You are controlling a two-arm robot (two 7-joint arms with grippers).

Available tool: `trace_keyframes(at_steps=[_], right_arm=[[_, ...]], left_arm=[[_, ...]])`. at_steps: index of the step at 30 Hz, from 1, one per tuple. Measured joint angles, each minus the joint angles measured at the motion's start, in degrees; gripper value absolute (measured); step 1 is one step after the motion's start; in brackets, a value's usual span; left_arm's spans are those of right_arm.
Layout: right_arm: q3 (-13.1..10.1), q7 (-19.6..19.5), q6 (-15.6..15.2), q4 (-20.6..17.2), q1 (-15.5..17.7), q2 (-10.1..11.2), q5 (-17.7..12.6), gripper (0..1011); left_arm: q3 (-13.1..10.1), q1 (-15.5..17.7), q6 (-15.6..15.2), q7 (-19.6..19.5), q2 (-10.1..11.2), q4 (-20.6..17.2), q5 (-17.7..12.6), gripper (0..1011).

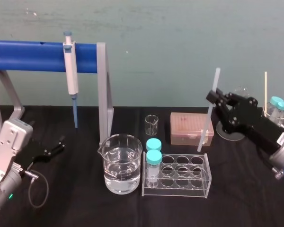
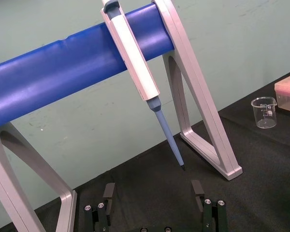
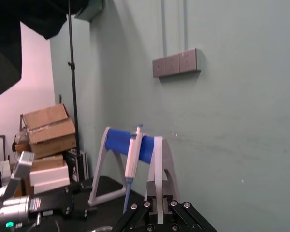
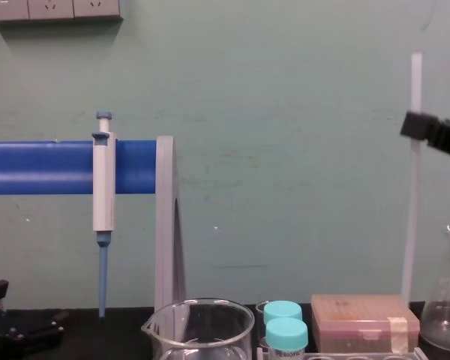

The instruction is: Pick up the stirring rod with one hand, then place it down.

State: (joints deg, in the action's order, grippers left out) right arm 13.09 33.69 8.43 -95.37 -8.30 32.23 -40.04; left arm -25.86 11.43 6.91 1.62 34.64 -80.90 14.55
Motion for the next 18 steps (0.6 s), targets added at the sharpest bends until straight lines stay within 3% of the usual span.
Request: trace_keyframes(at_steps=[10, 18], right_arm=[[0.89, 0.73, 0.75, 2.36, 1.09, 0.66, 0.55, 62], [1.93, 1.23, 3.51, 4.92, 0.94, 0.11, 3.46, 62]], left_arm=[[0.00, 0.00, 0.00, 0.00, 0.00, 0.00, 0.00, 1000], [0.00, 0.00, 0.00, 0.00, 0.00, 0.00, 0.00, 1000]])
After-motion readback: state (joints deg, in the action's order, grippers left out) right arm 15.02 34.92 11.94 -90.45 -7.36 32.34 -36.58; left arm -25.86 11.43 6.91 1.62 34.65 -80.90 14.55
